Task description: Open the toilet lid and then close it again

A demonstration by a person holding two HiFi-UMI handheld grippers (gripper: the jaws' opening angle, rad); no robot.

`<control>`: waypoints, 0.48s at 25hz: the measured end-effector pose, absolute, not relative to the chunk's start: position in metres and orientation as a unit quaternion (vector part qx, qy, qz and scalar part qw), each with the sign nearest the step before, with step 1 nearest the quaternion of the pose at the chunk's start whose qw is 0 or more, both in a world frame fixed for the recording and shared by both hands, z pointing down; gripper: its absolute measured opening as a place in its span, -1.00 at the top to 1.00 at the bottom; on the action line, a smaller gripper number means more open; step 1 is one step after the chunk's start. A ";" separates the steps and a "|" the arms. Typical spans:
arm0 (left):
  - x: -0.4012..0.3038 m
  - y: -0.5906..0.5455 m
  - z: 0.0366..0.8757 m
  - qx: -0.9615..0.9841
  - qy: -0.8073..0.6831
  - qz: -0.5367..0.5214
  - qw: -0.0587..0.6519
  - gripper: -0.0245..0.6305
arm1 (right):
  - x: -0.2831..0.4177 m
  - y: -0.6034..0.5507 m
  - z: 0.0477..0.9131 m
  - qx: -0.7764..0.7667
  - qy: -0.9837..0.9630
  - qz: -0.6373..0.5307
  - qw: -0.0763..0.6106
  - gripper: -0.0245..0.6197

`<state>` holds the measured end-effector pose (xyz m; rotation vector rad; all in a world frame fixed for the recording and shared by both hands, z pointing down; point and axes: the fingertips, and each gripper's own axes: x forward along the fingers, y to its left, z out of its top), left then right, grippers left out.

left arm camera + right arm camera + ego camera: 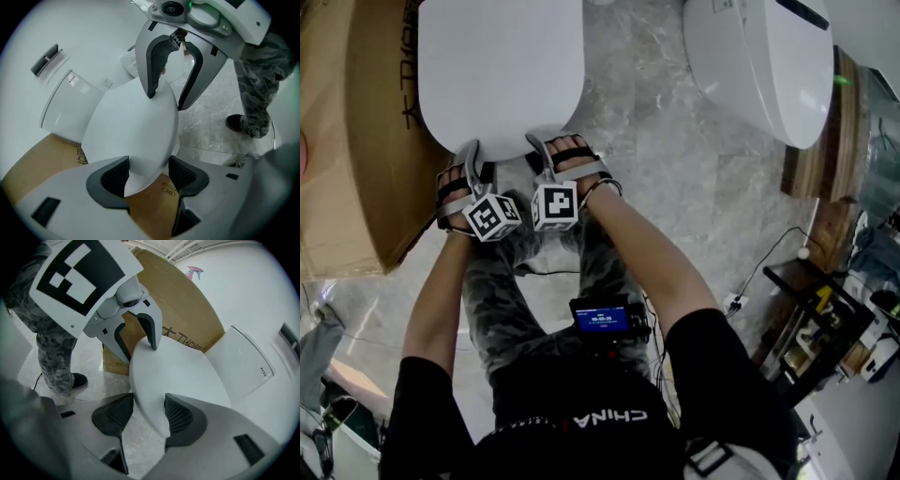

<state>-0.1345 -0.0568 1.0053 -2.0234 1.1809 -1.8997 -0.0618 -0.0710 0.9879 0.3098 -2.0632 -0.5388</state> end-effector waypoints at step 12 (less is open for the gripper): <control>-0.133 -0.050 0.987 -0.685 0.386 -0.618 0.013 0.14 | -0.054 -0.064 0.985 0.083 -0.839 -0.142 0.519 0.28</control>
